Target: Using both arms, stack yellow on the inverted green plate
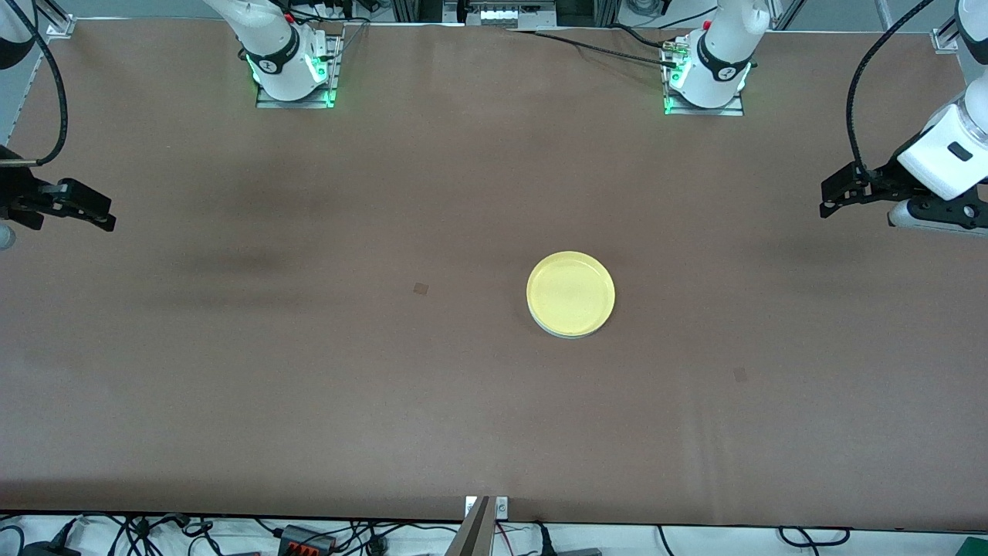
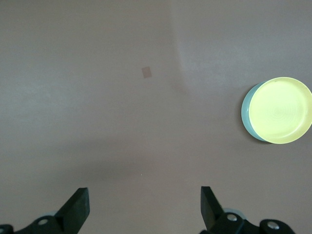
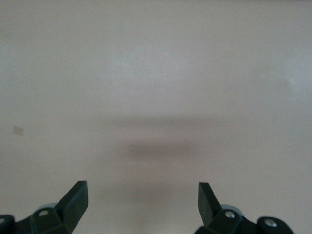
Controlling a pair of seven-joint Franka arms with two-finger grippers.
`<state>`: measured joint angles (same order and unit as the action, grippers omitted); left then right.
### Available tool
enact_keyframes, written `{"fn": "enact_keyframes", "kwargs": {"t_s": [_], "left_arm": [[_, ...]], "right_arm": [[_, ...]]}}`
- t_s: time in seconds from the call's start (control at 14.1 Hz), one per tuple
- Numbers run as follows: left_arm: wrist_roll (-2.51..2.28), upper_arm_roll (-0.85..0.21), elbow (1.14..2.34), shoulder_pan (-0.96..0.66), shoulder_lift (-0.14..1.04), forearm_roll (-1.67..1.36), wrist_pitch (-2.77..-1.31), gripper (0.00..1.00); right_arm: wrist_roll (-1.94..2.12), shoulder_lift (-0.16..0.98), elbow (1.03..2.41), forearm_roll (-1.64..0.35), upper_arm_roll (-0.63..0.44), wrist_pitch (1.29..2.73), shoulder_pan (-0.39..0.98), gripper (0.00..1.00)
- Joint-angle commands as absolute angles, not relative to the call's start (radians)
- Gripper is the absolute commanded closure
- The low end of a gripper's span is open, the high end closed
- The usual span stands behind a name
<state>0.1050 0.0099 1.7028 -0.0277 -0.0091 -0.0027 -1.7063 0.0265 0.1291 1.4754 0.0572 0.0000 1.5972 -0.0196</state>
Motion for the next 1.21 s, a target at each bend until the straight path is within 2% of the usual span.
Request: {"fn": "enact_keyframes", "kwargs": {"t_s": [0.0,0.43,0.99,1.14], "left_arm": [[0.103,0.009,1.695,-0.029,-0.020,-0.009,-1.675,0.00],[0.103,0.009,1.687,-0.029,-0.020,-0.009,-1.674,0.00],[0.107,0.009,1.684,-0.031,-0.018,-0.009,-1.674,0.00],[0.107,0.009,1.684,-0.031,-0.018,-0.009,-1.674,0.00]], "right_arm": [[0.026,0.040,1.600,0.057,0.012,1.620,-0.037,0.00],[-0.012,-0.133,1.867,0.054,0.012,1.747,-0.041,0.00],[-0.006,-0.104,1.795,0.054,0.012,1.727,-0.043,0.00],[0.006,-0.112,1.793,0.055,0.012,1.671,-0.041,0.00]]}}
